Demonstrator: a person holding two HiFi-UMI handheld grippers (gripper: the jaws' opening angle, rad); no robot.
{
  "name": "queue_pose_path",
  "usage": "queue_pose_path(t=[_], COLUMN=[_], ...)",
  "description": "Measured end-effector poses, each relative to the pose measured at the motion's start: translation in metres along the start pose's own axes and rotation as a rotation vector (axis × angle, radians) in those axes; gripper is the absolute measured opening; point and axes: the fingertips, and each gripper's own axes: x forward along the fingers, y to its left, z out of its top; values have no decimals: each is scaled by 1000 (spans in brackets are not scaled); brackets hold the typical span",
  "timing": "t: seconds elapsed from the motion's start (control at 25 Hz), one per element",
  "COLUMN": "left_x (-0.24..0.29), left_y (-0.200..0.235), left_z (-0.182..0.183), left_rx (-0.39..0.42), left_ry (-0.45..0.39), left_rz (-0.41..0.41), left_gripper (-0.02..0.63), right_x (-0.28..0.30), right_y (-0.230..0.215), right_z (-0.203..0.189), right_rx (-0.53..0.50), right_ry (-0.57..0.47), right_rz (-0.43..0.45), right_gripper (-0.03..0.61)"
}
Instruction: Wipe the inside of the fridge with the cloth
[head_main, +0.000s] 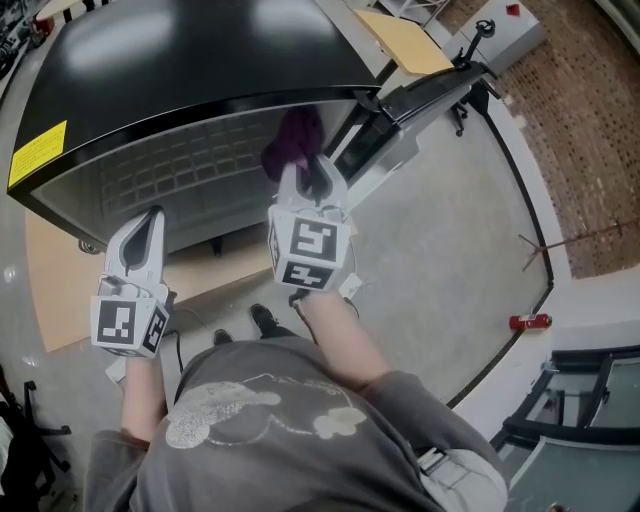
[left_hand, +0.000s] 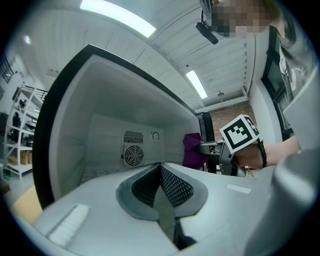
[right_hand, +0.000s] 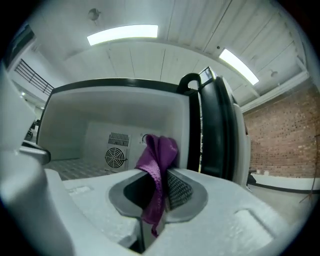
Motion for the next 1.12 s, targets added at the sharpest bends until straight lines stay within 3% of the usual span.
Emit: queue_pose_path(t=[0.36, 0.44, 0.56, 0.76, 0.96, 1.12], left_x=[5, 3, -2, -19, -52, -73], left_y=[-9, -9, -10, -8, 17, 44], left_z=[-11, -15, -23, -44, -74, -74], left_rx=[-17, -18, -16, -2, -10, 16], left_ry=[13, 14, 29, 67, 113, 112], left_rz=[-37, -32, -29, -12, 73, 173], left_gripper=[18, 17, 18, 17, 18, 17], right_x=[-42, -51, -65, -86, -94, -78], right_y=[3, 19, 66, 141, 194, 224], right_z=[-2, -1, 0, -41, -88, -106], right_rx=[-63, -76, -94, -160, -169, -152], right_ry=[-70, -101, -159, -77, 8, 37], right_rz=[38, 108, 291, 552, 704, 747], right_gripper=[41, 41, 41, 41, 41, 43])
